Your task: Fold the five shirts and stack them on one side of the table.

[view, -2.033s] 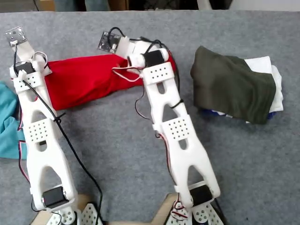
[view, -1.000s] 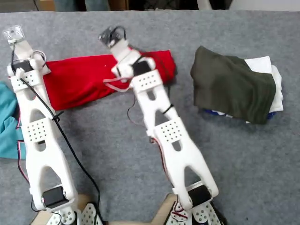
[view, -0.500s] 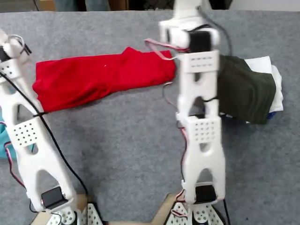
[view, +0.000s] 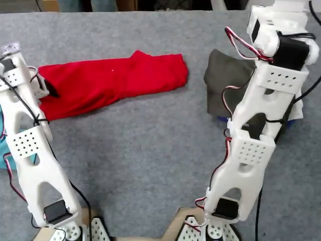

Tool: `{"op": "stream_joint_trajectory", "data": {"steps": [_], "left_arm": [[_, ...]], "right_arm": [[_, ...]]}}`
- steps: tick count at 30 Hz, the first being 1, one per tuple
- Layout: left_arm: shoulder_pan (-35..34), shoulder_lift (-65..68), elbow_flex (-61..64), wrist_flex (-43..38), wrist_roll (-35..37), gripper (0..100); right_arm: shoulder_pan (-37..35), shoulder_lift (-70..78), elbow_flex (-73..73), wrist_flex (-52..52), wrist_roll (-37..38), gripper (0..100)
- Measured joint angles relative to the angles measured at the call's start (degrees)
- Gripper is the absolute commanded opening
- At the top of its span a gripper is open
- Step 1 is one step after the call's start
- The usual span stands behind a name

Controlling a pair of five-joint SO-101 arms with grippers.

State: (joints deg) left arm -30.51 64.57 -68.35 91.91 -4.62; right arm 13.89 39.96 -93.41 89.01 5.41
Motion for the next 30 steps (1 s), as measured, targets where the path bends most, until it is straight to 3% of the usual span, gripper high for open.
{"op": "stream_joint_trajectory", "data": {"steps": [4,9,15,24,30], "left_arm": [[-0.2,1.6,-0.8,-0.3,-0.4,21],[1.3,2.0,-1.6,-0.3,-0.4,2],[1.3,2.2,-3.8,0.9,-0.4,3],[-4.7,2.5,-20.8,8.2,-0.3,3],[3.3,2.2,-21.4,8.4,2.7,3]], "right_arm": [[0.0,0.0,0.0,0.0,0.0,1.8],[0.0,0.0,0.0,0.0,0.0,1.8],[0.0,0.0,0.0,0.0,0.0,1.8],[-0.1,0.0,0.0,-0.6,0.0,1.8],[0.0,0.0,0.0,-0.6,0.0,1.8]]}}
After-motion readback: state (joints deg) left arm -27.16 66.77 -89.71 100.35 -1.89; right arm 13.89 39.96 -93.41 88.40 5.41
